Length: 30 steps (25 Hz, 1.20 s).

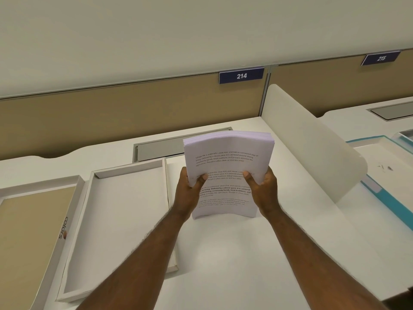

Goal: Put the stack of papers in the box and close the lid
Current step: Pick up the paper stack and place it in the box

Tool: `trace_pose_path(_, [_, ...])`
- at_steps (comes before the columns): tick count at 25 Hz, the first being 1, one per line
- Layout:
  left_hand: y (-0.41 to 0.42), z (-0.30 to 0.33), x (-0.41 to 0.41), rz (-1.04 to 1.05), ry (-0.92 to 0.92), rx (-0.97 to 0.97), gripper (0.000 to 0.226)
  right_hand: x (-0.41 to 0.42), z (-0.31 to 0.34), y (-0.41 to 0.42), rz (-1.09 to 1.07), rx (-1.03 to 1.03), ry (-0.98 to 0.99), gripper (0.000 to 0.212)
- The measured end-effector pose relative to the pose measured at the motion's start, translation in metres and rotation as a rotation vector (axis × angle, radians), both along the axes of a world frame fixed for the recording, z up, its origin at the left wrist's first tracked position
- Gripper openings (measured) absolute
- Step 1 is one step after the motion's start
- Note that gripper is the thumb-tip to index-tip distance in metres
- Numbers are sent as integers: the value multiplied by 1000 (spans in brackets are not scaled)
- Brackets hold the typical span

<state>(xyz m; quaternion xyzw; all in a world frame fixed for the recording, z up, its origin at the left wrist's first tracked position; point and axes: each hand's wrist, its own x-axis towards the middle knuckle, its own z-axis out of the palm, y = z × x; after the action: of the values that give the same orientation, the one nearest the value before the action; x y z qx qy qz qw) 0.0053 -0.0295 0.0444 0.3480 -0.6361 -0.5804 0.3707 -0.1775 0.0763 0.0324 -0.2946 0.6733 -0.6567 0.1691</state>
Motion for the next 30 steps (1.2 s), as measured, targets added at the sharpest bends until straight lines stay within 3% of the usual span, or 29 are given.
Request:
trace_pose_path(9, [16, -23, 6, 78, -104, -56, 33, 9, -30, 18, 20, 85, 139, 33])
trace_pose_path(14, [8, -2, -1, 108, 23, 29, 61, 13, -8, 14, -13, -3, 63, 48])
trace_pose_path(21, [15, -13, -2, 110, -50, -45, 29, 16, -10, 10, -44, 49, 92, 47])
trace_pose_path(30, [5, -20, 11, 44, -150, -98, 44, 9, -7, 14, -28, 84, 101, 44])
